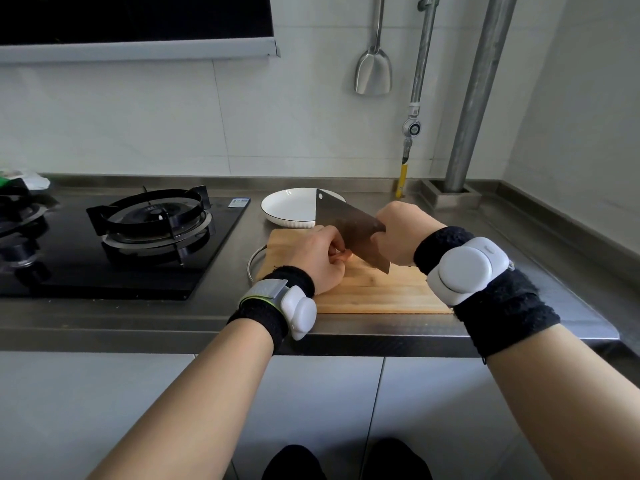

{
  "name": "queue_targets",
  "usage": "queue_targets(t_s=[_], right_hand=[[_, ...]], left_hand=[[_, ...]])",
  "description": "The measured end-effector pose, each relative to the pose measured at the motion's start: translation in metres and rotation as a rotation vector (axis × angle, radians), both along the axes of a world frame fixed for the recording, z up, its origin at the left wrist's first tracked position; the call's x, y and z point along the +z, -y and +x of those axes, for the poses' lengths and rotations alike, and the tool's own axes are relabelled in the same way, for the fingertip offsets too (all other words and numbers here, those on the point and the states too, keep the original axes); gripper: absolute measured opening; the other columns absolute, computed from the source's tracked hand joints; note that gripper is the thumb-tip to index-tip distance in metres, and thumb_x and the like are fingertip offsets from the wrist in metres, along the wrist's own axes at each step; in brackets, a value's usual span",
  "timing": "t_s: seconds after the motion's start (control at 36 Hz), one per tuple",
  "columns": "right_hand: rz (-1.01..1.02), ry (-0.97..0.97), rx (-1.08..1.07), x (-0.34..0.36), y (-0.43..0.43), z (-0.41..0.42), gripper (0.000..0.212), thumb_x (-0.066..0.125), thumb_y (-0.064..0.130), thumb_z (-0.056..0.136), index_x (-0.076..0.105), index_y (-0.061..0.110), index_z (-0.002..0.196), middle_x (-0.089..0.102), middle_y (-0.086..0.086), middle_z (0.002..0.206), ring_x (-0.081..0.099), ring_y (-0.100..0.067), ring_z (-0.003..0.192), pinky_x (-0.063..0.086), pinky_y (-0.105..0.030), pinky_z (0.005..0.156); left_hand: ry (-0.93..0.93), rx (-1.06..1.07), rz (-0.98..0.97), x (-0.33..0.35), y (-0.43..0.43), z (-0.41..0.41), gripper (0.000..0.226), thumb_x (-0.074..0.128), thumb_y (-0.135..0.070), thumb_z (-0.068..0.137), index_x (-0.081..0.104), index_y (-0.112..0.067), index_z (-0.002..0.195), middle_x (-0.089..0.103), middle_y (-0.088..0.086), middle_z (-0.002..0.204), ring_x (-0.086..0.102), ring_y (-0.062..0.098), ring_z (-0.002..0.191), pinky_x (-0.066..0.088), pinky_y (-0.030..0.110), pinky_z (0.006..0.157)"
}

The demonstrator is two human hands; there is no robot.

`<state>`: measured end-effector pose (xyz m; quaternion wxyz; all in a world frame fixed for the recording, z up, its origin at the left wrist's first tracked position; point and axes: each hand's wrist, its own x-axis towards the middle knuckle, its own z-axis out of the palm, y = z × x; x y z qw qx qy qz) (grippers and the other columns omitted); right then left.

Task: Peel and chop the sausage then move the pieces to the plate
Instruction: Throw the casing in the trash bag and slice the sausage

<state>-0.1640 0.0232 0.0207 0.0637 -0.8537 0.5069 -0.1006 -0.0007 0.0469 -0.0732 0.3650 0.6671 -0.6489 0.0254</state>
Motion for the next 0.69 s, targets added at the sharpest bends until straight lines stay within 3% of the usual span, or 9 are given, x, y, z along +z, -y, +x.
queue_targets(t_s=[0.11,0.69], right_hand=[[0.003,0.0,0.001,0.0014,-0.0005,-0.0004,0.02,0.051,0.023,0.098,0.062,0.007,0.103,0.064,-0.011,0.094,0.064,-0.031,0.086,0.055,-0.035,0.075],[0.001,-0.004,0.025,0.0027,-0.0078,-0.001,0.017,0.051,0.023,0.099,0.059,0.008,0.095,0.062,-0.009,0.092,0.062,-0.03,0.085,0.048,-0.032,0.069]], left_hand=[[-0.014,0.003,0.01,0.0014,-0.0007,-0.0006,0.011,0.064,-0.019,0.08,0.055,-0.024,0.082,0.055,-0.005,0.083,0.053,0.009,0.074,0.046,0.021,0.065],[0.016,0.016,0.02,0.003,-0.004,-0.0007,0.013,0.062,-0.013,0.077,0.056,-0.023,0.085,0.054,-0.006,0.085,0.052,0.01,0.077,0.052,0.029,0.073]])
